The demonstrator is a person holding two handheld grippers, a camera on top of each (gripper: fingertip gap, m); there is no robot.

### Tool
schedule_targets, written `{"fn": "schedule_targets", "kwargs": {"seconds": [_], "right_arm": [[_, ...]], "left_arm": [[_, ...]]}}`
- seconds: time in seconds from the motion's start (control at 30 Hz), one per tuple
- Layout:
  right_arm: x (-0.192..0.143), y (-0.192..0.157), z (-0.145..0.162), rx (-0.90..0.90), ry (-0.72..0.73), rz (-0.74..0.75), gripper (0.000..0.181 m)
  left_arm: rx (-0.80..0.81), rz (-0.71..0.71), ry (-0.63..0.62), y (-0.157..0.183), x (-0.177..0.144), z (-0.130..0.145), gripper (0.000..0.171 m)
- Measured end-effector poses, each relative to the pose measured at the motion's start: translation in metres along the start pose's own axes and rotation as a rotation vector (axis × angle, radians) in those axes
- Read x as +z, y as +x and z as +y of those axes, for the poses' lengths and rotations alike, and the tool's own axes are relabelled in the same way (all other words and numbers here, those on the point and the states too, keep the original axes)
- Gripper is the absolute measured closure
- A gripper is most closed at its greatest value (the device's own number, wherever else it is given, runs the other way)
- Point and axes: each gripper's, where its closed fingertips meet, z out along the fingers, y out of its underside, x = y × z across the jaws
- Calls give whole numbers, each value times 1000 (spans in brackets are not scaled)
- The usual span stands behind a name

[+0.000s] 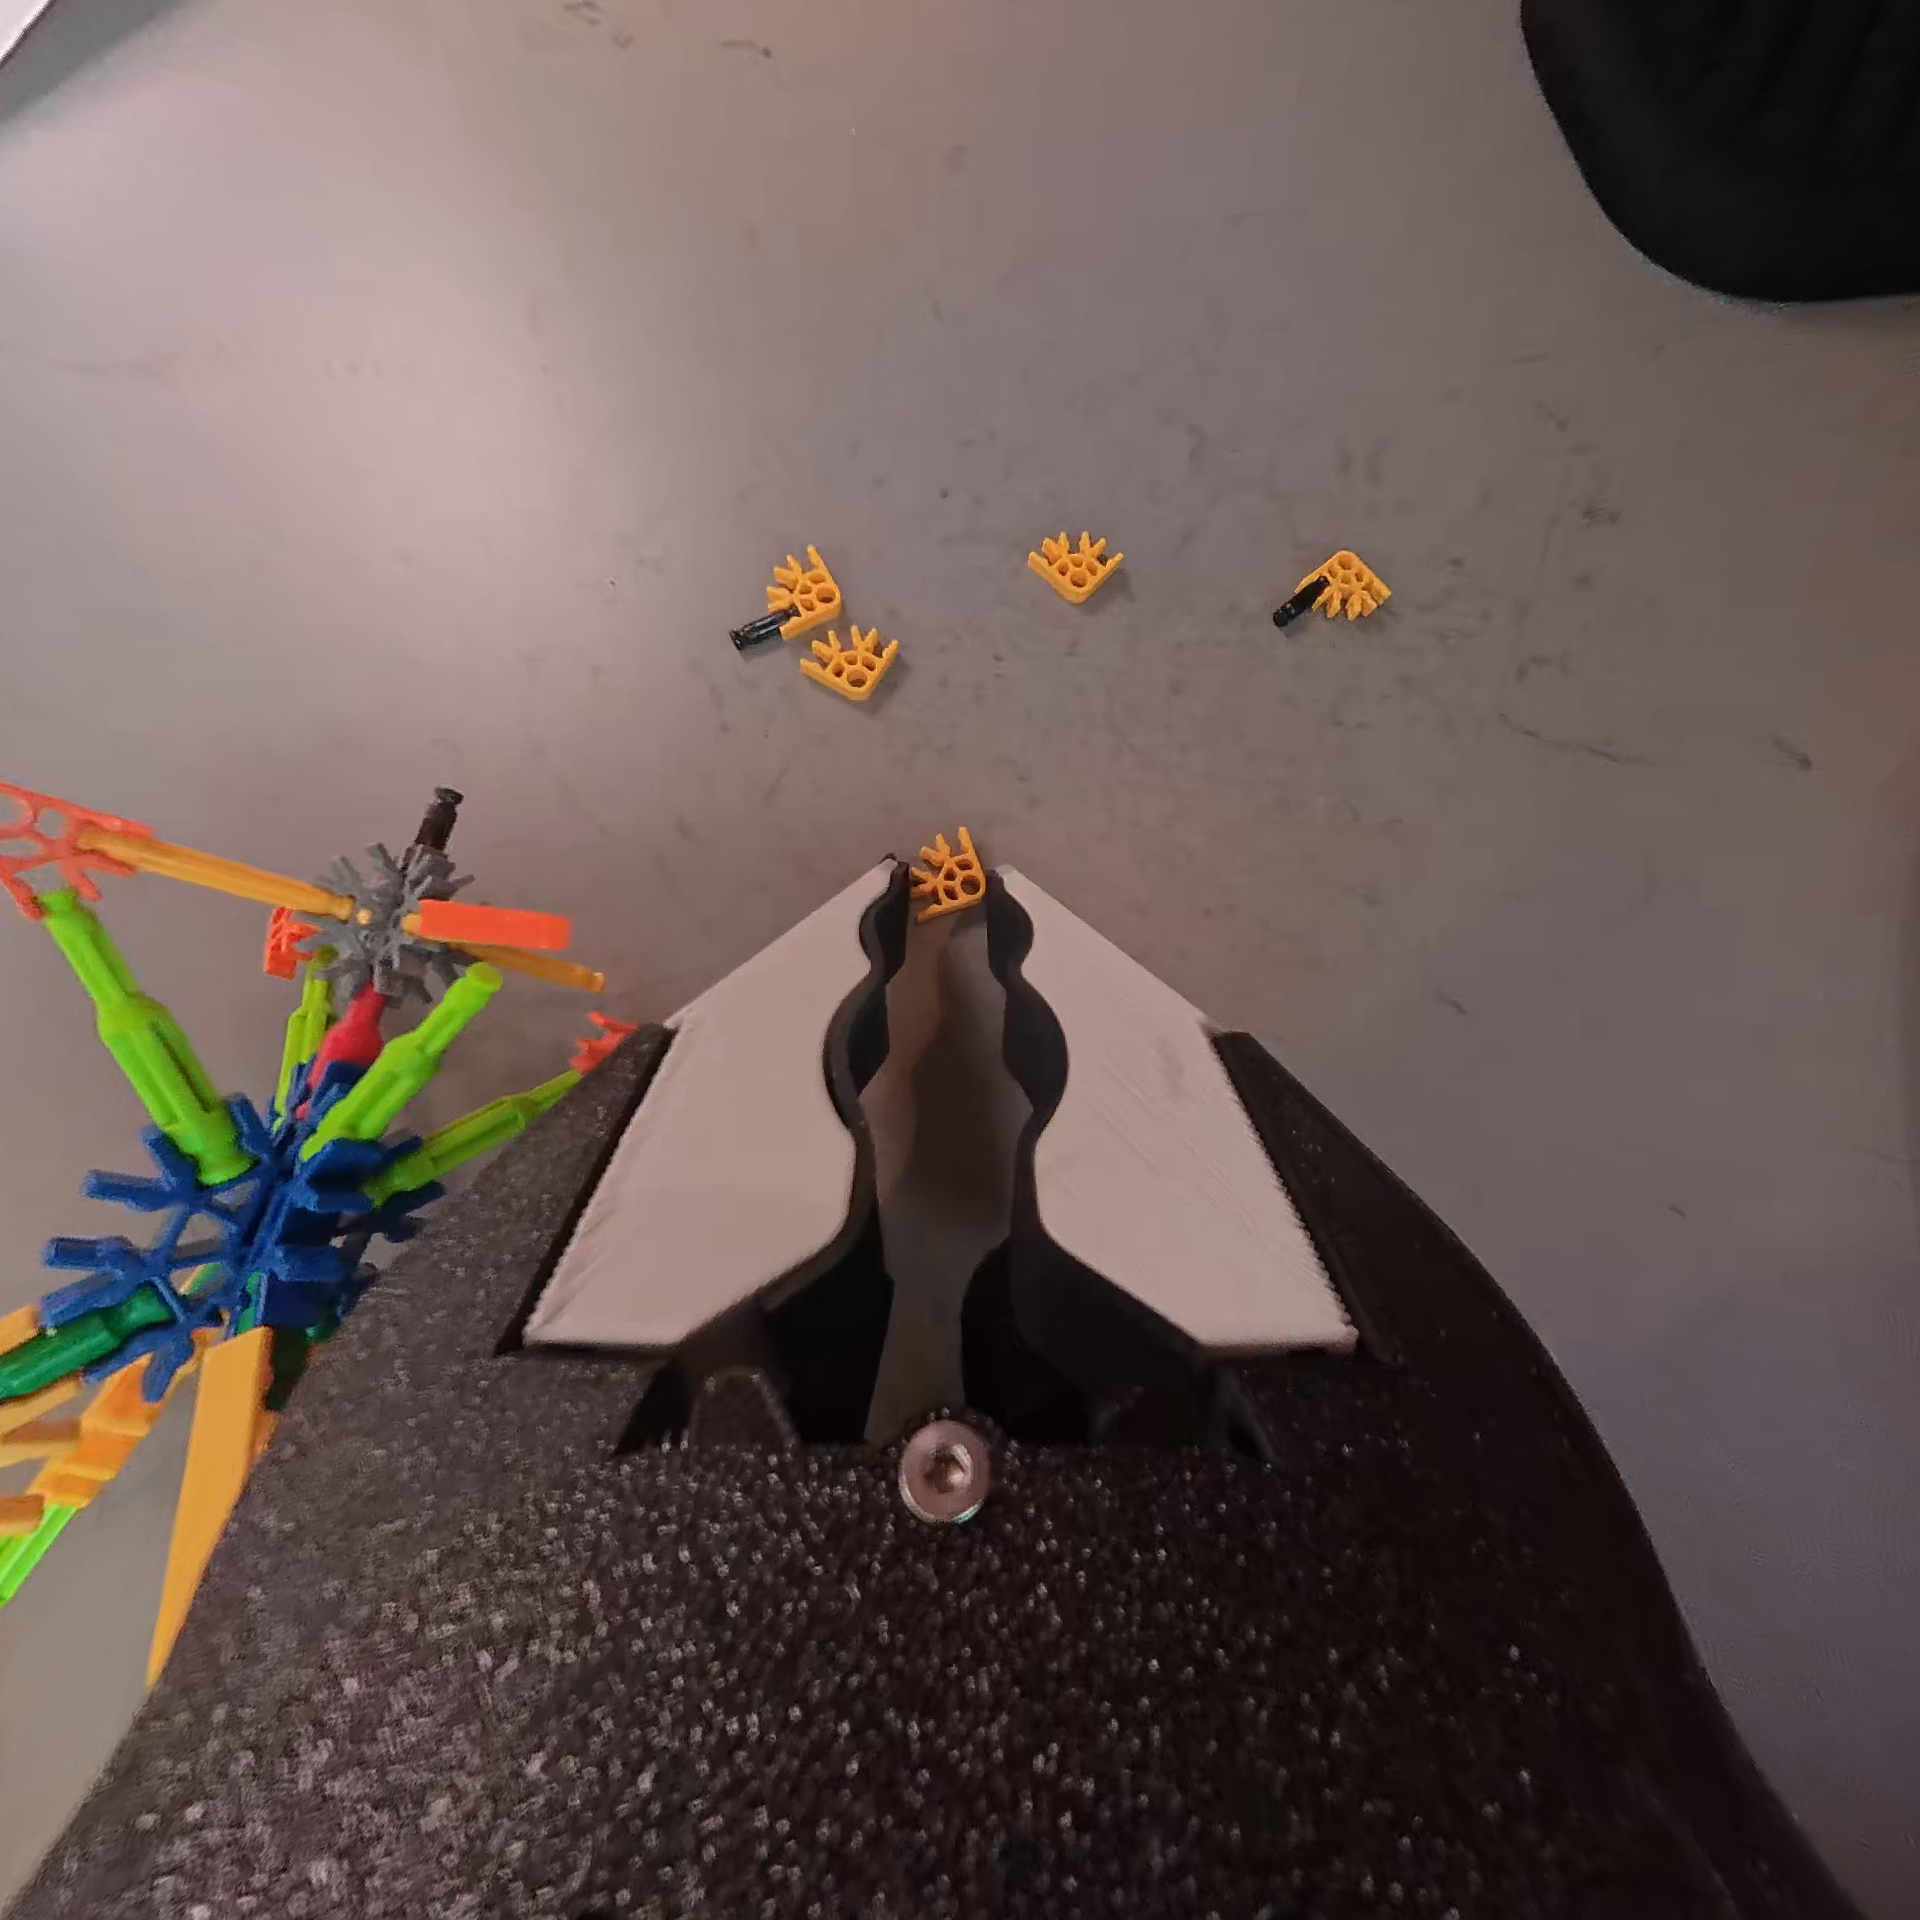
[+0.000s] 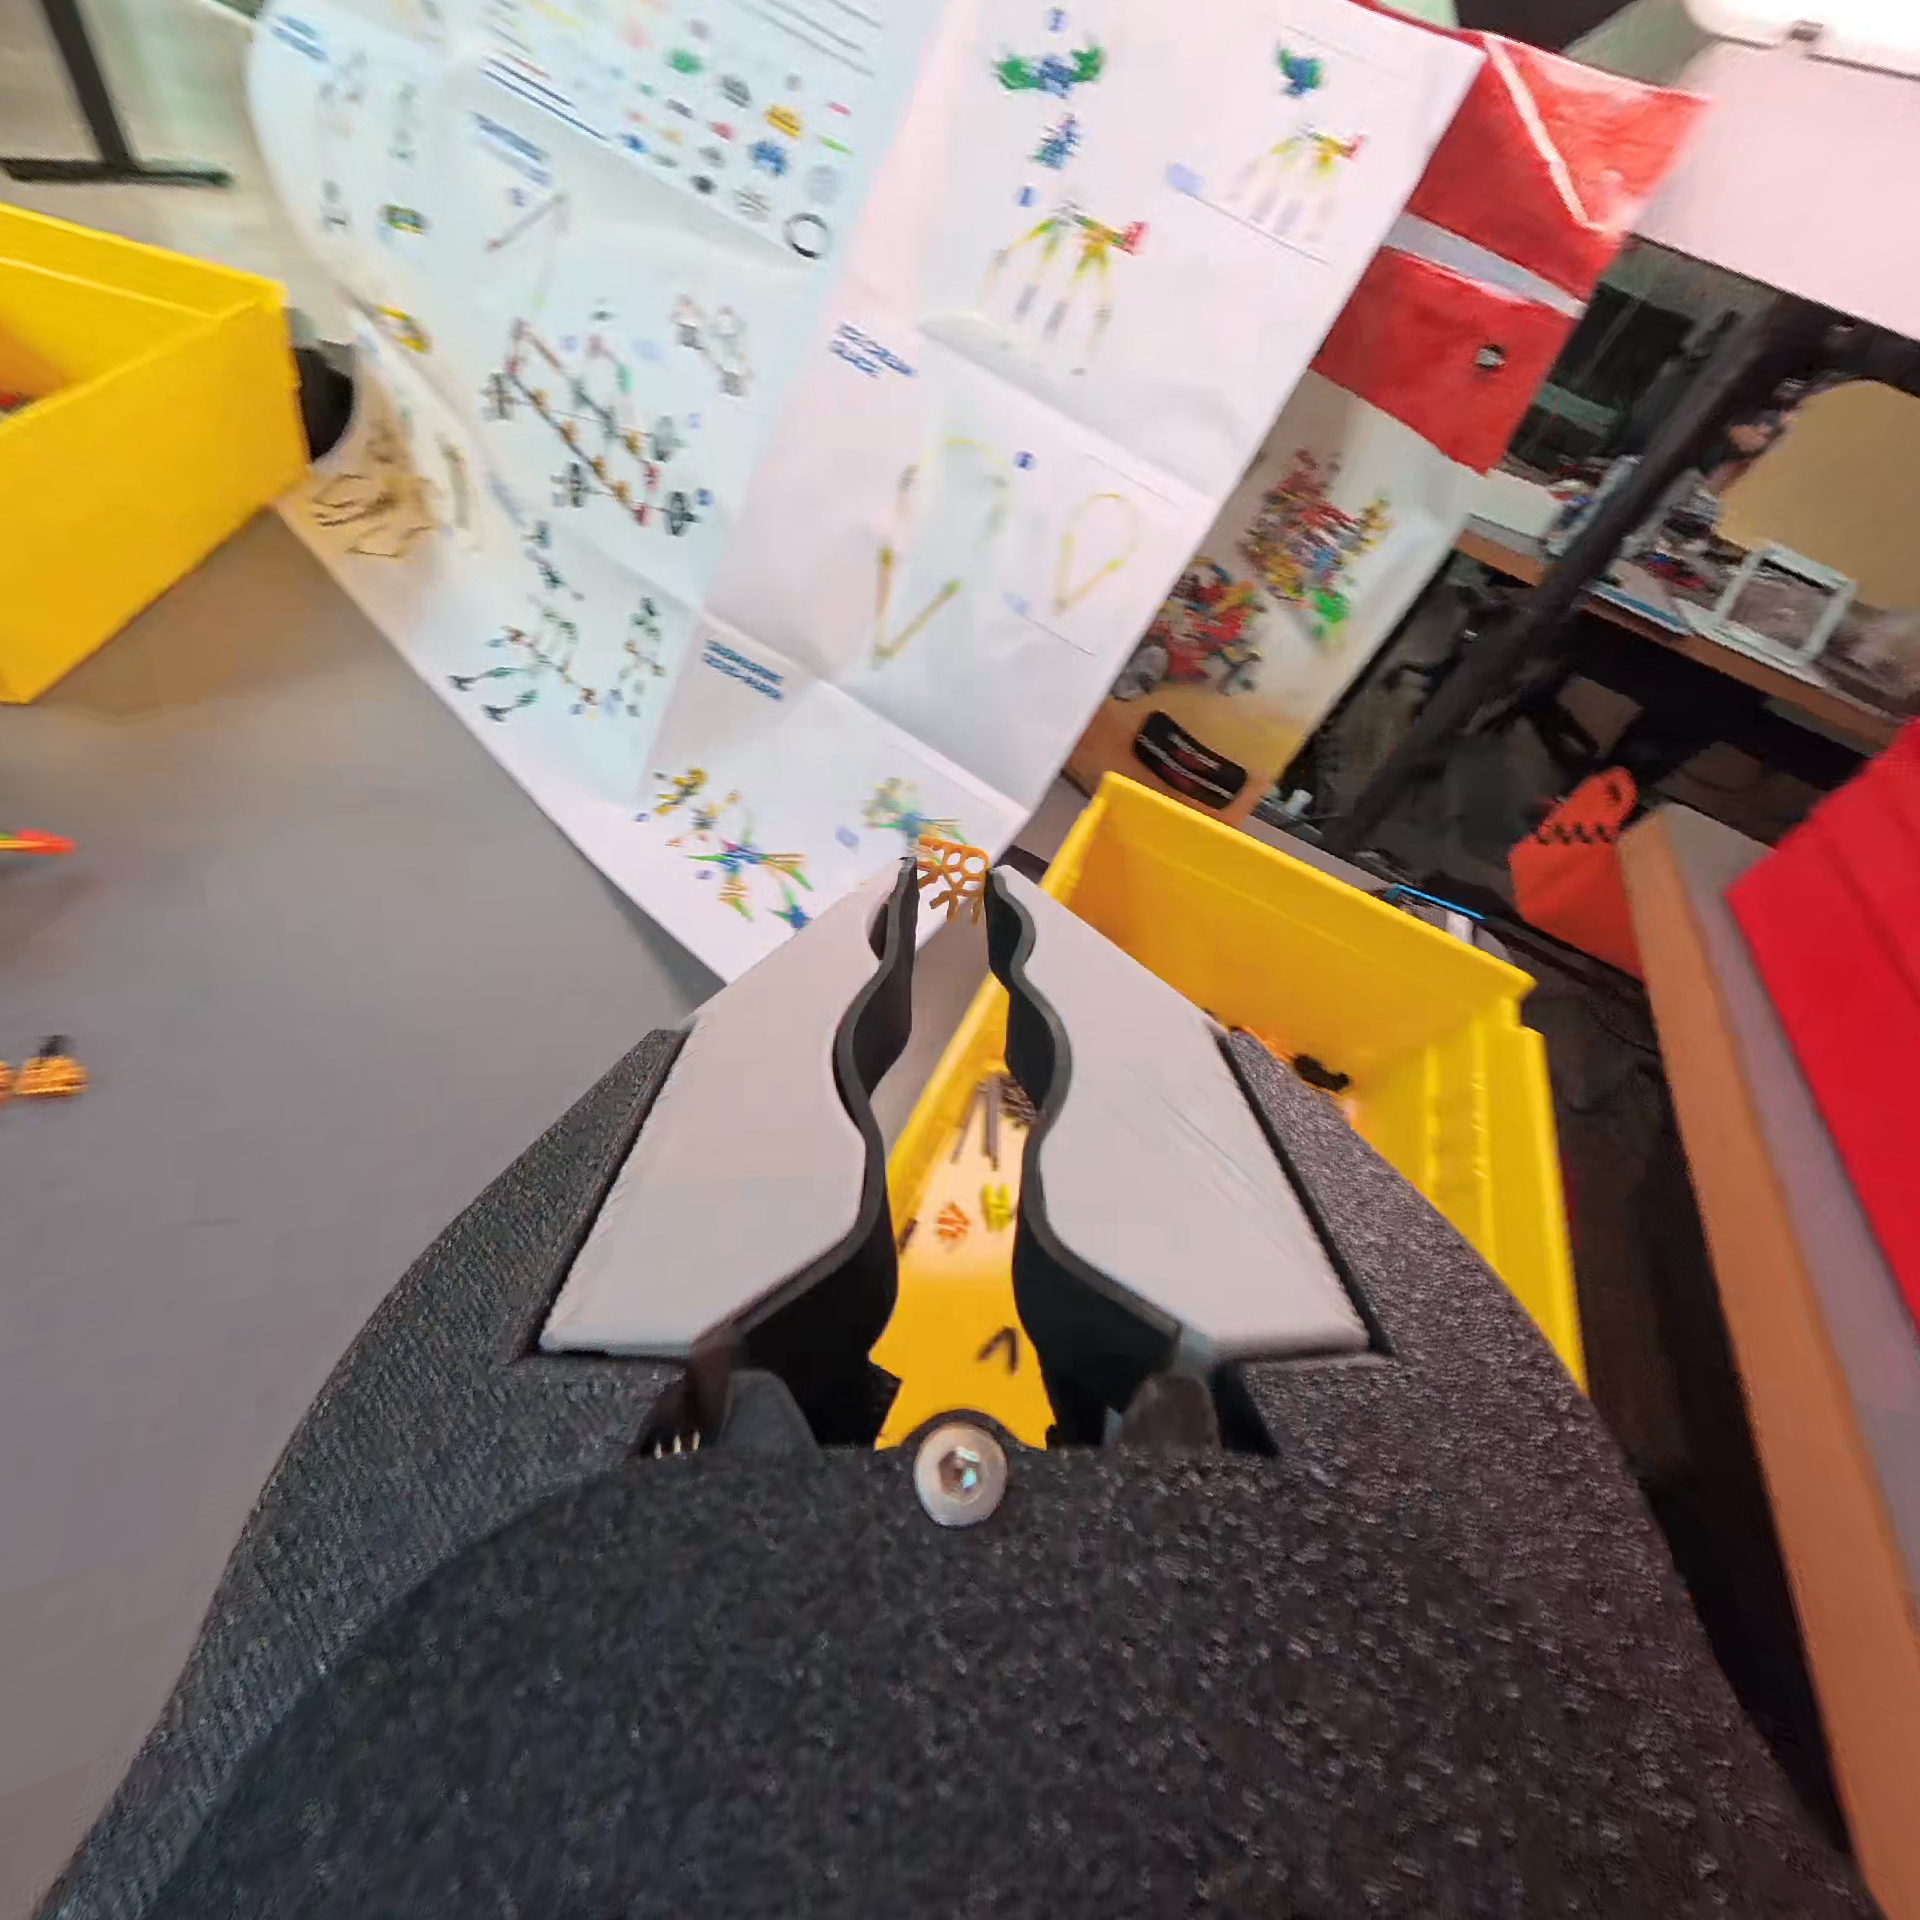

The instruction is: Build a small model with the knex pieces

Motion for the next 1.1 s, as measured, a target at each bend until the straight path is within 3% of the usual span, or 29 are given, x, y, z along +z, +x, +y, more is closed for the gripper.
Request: {"fn": "schedule_targets", "kwargs": {"seconds": [0.1,0.2,0.37,0.43,0.53,0.63,0.7,0.8,0.87,0.93,1.1], "right_arm": [[8,56,31,-8,-101,164,170],[25,94,80,1,-254,260,170],[45,118,153,93,-453,303,166],[46,119,160,104,-462,317,158],[44,106,133,138,-329,292,151],[38,50,63,207,-46,104,152],[32,-15,20,253,84,-130,151],[18,-130,-20,304,148,-536,149],[8,-202,-29,327,115,-772,146],[5,-257,-27,335,57,-909,149],[13,-323,-12,395,-62,-1067,161]], "left_arm": [[12,-16,-2,-1,1,-1,158],[60,-42,-1,0,1,-4,158],[124,-145,223,-7,-26,-44,158],[167,-235,328,-13,-44,-61,158],[242,-376,469,-19,-71,-81,158],[331,-501,550,-20,-90,-92,158],[393,-554,571,-17,-95,-97,157],[452,-563,601,-6,-95,-102,157],[479,-573,596,-1,-93,-104,157],[508,-586,589,3,-91,-105,157],[567,-602,548,8,-85,-104,157]]}}
